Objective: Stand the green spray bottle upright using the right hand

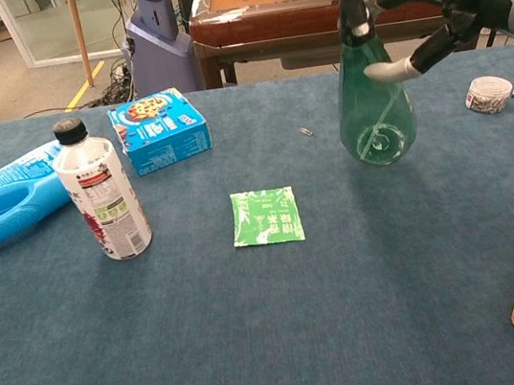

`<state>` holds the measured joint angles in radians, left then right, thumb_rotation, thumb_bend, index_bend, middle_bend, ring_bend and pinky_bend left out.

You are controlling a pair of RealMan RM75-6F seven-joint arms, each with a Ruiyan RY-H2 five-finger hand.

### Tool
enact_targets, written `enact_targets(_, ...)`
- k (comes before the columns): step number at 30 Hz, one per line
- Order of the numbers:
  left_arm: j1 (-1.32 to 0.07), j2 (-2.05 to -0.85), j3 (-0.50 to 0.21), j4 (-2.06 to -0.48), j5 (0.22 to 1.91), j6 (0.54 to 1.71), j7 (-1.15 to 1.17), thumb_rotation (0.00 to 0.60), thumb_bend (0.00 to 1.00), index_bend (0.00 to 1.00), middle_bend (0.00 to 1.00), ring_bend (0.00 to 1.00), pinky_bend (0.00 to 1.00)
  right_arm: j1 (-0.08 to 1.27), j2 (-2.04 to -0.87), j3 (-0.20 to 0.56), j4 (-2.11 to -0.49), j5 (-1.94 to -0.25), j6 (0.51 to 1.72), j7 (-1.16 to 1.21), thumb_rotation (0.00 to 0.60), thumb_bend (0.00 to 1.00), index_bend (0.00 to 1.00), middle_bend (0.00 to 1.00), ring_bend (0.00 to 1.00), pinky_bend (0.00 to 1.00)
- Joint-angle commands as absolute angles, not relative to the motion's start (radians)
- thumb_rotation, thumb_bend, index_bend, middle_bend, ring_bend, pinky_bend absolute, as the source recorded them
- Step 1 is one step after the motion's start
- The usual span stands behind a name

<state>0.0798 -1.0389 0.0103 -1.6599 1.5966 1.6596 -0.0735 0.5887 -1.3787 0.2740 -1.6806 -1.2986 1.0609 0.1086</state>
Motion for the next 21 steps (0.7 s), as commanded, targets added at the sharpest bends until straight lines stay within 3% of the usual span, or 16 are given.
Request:
enact_targets(1, 0.081, -1.039, 0.011, -1.658, 1.596, 1.66, -0.075, 0.6, 0.26, 0.07, 0.0, 0.06, 0.02, 0.591, -1.342, 0.327, -1.727, -1.202, 0.995, 0.245, 0.6, 0.43, 0.69, 0.37, 0.15, 0.0)
enact_targets(10, 0.082, -1.042, 0.012, -1.651, 1.594, 1.658, -0.08, 0.6, 0.26, 0.07, 0.0, 0.06, 0.02, 0.602, -1.306, 0.385, -1.752, -1.081, 0.881, 0.453, 0.6, 0.43, 0.69, 0.37, 0.15, 0.0)
enact_targets(21, 0.081, -1.042, 0.012, -1.652, 1.592, 1.654, -0.077, 0.6, 0.26, 0.07, 0.0, 0.06, 0.02, 0.622, -1.32, 0.382, -1.707, -1.067, 0.833, 0.502, 0.6, 0.43, 0.69, 0.37, 0.15, 0.0)
